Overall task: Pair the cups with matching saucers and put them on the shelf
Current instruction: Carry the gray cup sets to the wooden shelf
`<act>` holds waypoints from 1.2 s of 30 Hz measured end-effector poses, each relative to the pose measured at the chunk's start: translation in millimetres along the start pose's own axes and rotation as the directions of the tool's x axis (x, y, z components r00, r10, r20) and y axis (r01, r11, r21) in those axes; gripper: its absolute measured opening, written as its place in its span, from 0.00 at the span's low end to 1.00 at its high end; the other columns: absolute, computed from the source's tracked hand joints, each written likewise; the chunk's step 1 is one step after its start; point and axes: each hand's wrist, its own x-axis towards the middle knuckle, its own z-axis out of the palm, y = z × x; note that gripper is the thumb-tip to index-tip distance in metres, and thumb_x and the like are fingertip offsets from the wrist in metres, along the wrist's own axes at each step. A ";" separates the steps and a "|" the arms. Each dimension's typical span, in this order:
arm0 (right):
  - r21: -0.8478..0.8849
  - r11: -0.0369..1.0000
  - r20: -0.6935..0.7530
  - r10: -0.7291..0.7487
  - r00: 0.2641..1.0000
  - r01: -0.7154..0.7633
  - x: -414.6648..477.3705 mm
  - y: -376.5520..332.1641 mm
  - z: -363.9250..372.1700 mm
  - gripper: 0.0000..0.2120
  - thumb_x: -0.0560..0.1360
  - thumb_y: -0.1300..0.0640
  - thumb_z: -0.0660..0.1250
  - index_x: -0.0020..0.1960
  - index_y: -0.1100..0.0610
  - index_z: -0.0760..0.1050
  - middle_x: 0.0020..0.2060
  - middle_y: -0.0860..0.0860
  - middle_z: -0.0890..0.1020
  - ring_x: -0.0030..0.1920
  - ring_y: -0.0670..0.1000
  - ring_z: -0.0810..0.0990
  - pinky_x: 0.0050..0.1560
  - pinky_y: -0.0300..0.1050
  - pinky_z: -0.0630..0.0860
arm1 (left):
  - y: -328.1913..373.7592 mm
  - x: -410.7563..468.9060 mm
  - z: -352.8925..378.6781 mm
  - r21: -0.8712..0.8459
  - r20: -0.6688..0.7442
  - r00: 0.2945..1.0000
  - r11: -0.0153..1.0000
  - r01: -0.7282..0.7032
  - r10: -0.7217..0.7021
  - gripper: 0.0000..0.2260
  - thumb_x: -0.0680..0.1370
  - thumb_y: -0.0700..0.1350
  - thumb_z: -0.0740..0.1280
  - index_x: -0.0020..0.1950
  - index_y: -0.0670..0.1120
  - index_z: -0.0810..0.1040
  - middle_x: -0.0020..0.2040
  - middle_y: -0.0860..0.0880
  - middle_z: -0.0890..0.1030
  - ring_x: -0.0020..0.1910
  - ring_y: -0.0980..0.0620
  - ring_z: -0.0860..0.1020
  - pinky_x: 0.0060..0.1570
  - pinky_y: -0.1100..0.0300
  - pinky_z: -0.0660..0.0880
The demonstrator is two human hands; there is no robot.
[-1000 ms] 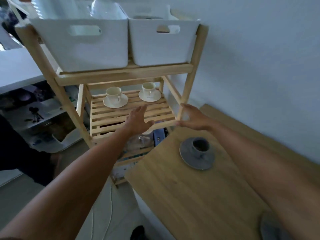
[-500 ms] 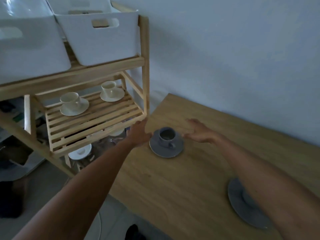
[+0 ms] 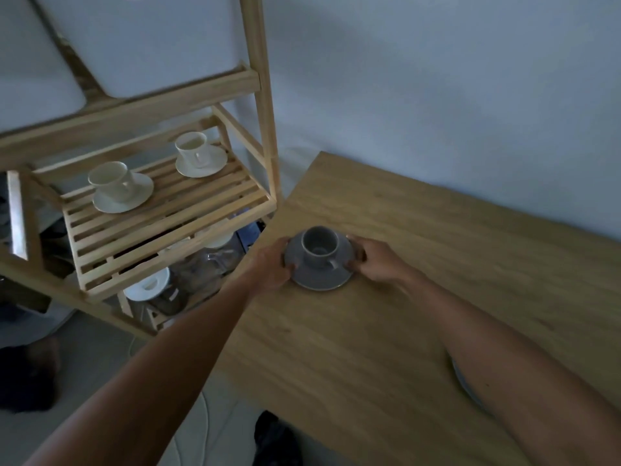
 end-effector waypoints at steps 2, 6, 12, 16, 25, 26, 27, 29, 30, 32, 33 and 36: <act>0.071 0.997 -0.016 0.028 0.999 -0.027 0.8 -3.1 3.5 0.32 0.73 0.52 0.74 0.74 0.51 0.67 0.67 0.52 0.77 0.66 0.53 0.75 0.65 0.49 0.72 | 1.5 -0.6 1.0 -0.037 0.003 1.000 0.999 -0.005 0.005 0.26 0.74 0.49 0.69 0.71 0.52 0.68 0.63 0.47 0.79 0.63 0.47 0.76 0.56 0.57 0.71; 0.143 0.985 -0.038 0.101 0.994 -0.095 7.5 -4.6 8.0 0.34 0.73 0.54 0.74 0.75 0.52 0.64 0.69 0.52 0.74 0.68 0.53 0.73 0.66 0.49 0.71 | 4.2 0.5 -4.5 -0.166 0.016 1.000 0.986 0.004 -0.001 0.26 0.74 0.45 0.70 0.72 0.51 0.69 0.63 0.47 0.79 0.63 0.48 0.76 0.60 0.53 0.73; 0.263 0.961 -0.042 0.096 0.994 -0.082 23.1 -17.7 6.1 0.34 0.72 0.56 0.75 0.75 0.51 0.66 0.66 0.52 0.77 0.61 0.50 0.79 0.53 0.35 0.74 | -4.5 2.5 -20.8 -0.279 -0.007 1.000 0.960 0.018 -0.021 0.24 0.77 0.45 0.68 0.72 0.51 0.68 0.48 0.55 0.79 0.51 0.56 0.79 0.46 0.68 0.75; 0.241 0.969 -0.050 0.070 0.996 -0.056 43.0 -41.5 7.3 0.33 0.73 0.57 0.74 0.75 0.52 0.66 0.51 0.53 0.82 0.38 0.39 0.78 0.30 0.23 0.68 | -16.2 7.8 -42.3 -0.281 -0.038 0.999 0.960 0.009 -0.021 0.24 0.77 0.45 0.69 0.73 0.51 0.68 0.51 0.51 0.78 0.54 0.52 0.78 0.49 0.60 0.75; 0.148 0.986 -0.022 -0.074 0.997 0.076 113.7 -109.3 25.3 0.32 0.75 0.58 0.72 0.76 0.54 0.64 0.63 0.57 0.79 0.52 0.48 0.78 0.31 0.21 0.67 | -72.3 32.4 -103.1 -0.218 -0.112 0.988 0.973 0.081 -0.107 0.21 0.77 0.44 0.67 0.70 0.53 0.72 0.49 0.47 0.80 0.49 0.47 0.79 0.50 0.53 0.78; 0.139 0.987 -0.015 -0.085 0.996 0.087 123.5 -116.5 29.2 0.32 0.75 0.57 0.72 0.76 0.53 0.65 0.63 0.56 0.79 0.53 0.48 0.79 0.32 0.22 0.68 | -80.5 36.6 -108.4 -0.215 -0.118 0.986 0.972 0.092 -0.120 0.21 0.77 0.44 0.67 0.70 0.53 0.72 0.50 0.47 0.79 0.48 0.48 0.79 0.48 0.56 0.78; 0.129 0.987 -0.009 -0.095 0.995 0.096 131.2 -122.7 32.3 0.31 0.75 0.57 0.72 0.76 0.53 0.65 0.64 0.55 0.79 0.55 0.50 0.79 0.35 0.24 0.69 | -87.9 40.4 -111.5 -0.212 -0.123 0.983 0.971 0.108 -0.136 0.21 0.77 0.44 0.67 0.70 0.54 0.72 0.50 0.48 0.79 0.46 0.51 0.79 0.43 0.62 0.78; 0.098 0.989 0.000 -0.115 0.993 0.115 152.1 -136.7 42.7 0.31 0.76 0.56 0.71 0.76 0.52 0.65 0.61 0.54 0.81 0.51 0.49 0.81 0.41 0.29 0.70 | -104.7 48.8 -119.5 -0.199 -0.130 0.976 0.968 0.150 -0.177 0.20 0.78 0.45 0.66 0.70 0.54 0.71 0.50 0.51 0.78 0.45 0.55 0.76 0.37 0.69 0.70; 0.070 0.990 -0.001 -0.120 0.993 0.119 163.3 -142.5 48.4 0.30 0.76 0.56 0.70 0.76 0.52 0.65 0.58 0.54 0.82 0.46 0.47 0.81 0.39 0.29 0.71 | -111.9 53.8 -123.8 -0.196 -0.133 0.973 0.967 0.161 -0.189 0.20 0.78 0.45 0.66 0.70 0.54 0.71 0.50 0.51 0.77 0.46 0.55 0.74 0.40 0.66 0.69; 0.030 0.993 0.006 -0.111 0.994 0.111 184.0 -152.9 58.8 0.29 0.77 0.57 0.70 0.75 0.51 0.65 0.56 0.54 0.82 0.41 0.44 0.78 0.32 0.28 0.69 | -124.9 63.9 -130.9 -0.189 -0.139 0.970 0.967 0.173 -0.200 0.20 0.78 0.44 0.66 0.70 0.53 0.71 0.52 0.49 0.77 0.51 0.51 0.74 0.48 0.57 0.72; 0.030 0.994 0.016 -0.102 0.995 0.101 194.9 -158.3 64.3 0.29 0.77 0.57 0.69 0.75 0.50 0.65 0.57 0.54 0.82 0.43 0.45 0.78 0.33 0.29 0.70 | -131.7 69.7 -134.5 -0.194 -0.133 0.967 0.963 0.190 -0.217 0.19 0.78 0.43 0.66 0.70 0.51 0.72 0.54 0.47 0.78 0.53 0.49 0.75 0.51 0.53 0.74; 0.017 0.994 0.039 -0.105 0.994 0.105 227.0 -170.4 78.7 0.24 0.77 0.60 0.68 0.72 0.51 0.69 0.57 0.55 0.81 0.53 0.53 0.81 0.48 0.43 0.77 | -151.4 89.1 -142.4 -0.184 -0.104 0.960 0.954 0.238 -0.260 0.18 0.79 0.44 0.64 0.69 0.50 0.72 0.57 0.44 0.78 0.55 0.46 0.77 0.54 0.51 0.76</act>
